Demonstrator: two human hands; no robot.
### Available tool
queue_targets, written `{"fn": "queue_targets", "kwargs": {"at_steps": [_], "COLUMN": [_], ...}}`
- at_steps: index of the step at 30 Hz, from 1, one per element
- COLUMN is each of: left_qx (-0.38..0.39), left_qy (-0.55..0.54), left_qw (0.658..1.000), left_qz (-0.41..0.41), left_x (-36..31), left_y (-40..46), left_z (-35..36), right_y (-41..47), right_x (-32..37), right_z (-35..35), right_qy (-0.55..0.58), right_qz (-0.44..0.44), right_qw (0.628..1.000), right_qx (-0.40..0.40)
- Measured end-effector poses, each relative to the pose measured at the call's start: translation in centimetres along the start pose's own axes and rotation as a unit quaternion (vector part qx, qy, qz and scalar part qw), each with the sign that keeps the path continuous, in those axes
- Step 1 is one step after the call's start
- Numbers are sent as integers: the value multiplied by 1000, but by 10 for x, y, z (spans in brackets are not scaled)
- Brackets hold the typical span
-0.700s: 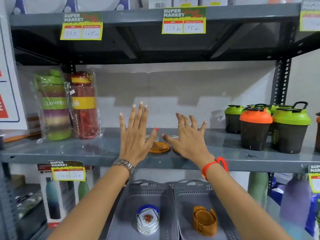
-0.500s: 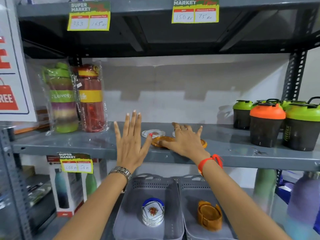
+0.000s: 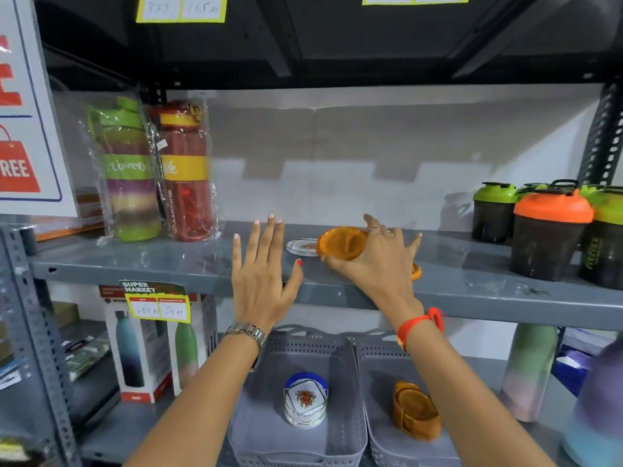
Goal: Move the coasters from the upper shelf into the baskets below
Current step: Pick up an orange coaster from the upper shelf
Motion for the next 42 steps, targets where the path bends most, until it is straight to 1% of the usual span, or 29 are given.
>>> {"fn": "queue_targets", "kwargs": {"at_steps": [3,5,7,11,13,16,23,28,31,34,37,39,40,42], "left_qx": [5,6,7,18,20,22,24,23,20,3,-16,-27,-32,-44], "left_qy": [4,1,-13,-10,-14,-11,-17,6,-1,9,12,13,13,12], "left_qw": [1000,1000,1000,1000,1000,1000,999,999,1000,1000,999,999,999,999], "left_qz": [4,6,4,3,9,12,20,41,23,25,25,22,21,20], "left_x": [0,-1,-1,-2,-3,-4,-9,-15,-15,-16,-15,-14,-13,-13], "left_y": [0,0,0,0,-1,-2,-8,-14,-18,-18,-19,-19,-20,-20], "left_z": [0,0,-1,0,0,-1,-2,0,2,2,3,4,5,6], "right_y": [-10,-20,-30,-50,-59,-67,-79,-125,-152,-167,-171,-170,-169,-168], "right_x": [5,11,18,30,34,37,27,7,-17,-48,-89,-120,-135,-168], "right_z": [-26,-45,-66,-106,-120,-129,-110,-64,-25,16,58,88,103,129], "right_qy": [53,91,124,170,183,189,193,220,224,206,144,84,57,2], "right_qz": [-29,-53,-76,-108,-120,-128,-118,-141,-117,-60,24,91,126,192], "right_qw": [990,974,956,926,918,916,935,937,951,969,987,992,989,970], "right_qx": [-126,-200,-256,-320,-331,-330,-275,-231,-177,-125,-64,10,57,150]}}
Point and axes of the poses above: each hand's wrist, its own y-axis towards the middle knuckle, its own z-axis out of the palm, x = y × z, the point moved 7 cm from there along y, towards the middle knuckle, and after that the axes turned 1 degree about x, right-handed, at the moved point
